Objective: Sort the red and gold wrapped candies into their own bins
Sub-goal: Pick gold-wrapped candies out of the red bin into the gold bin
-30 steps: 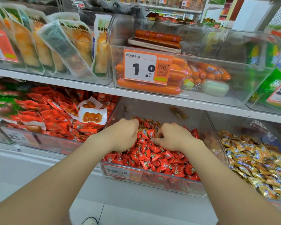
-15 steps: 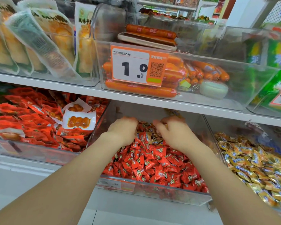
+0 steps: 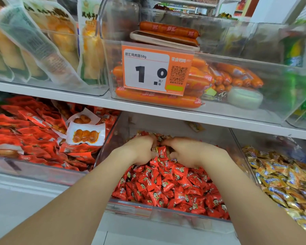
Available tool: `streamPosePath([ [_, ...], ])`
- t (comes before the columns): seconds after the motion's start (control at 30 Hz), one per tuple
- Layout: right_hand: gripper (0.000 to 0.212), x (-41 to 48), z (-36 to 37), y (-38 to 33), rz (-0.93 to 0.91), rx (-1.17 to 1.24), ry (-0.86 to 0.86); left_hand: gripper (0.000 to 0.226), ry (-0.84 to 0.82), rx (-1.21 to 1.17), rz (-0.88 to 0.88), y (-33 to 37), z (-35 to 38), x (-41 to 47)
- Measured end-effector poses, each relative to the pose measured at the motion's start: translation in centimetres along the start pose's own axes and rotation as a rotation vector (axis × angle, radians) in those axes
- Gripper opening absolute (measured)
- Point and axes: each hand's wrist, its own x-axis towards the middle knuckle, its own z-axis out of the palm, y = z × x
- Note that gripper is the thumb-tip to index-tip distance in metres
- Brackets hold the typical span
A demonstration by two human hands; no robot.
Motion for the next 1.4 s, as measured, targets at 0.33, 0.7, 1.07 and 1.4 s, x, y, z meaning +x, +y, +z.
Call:
streamPosePath([
  [0.33,0.043,0.2,0.5,0.2,0.006,-0.012,0.033,0.027,-0.001,-0.056,0.069,1.0,0.0,-0.6],
  [0.7,0.020,-5.6,-1.4,1.0,-0.059,0.522,0.259,0.033,0.163,-0.466,-0.029,2.6,-3.3,-4.6],
  [1.07,0.025,-10.4,0.0,0.8,-0.025,0.348,0.335,0.025,0.107,-0.703,-0.115,5.5,-1.8,-7.8],
  [1.4,0.024,-12.0,1.2,1.4,-0.108,0.375,0.346,0.020,0.113,-0.701,-0.153,6.4,-1.5,-9.7],
])
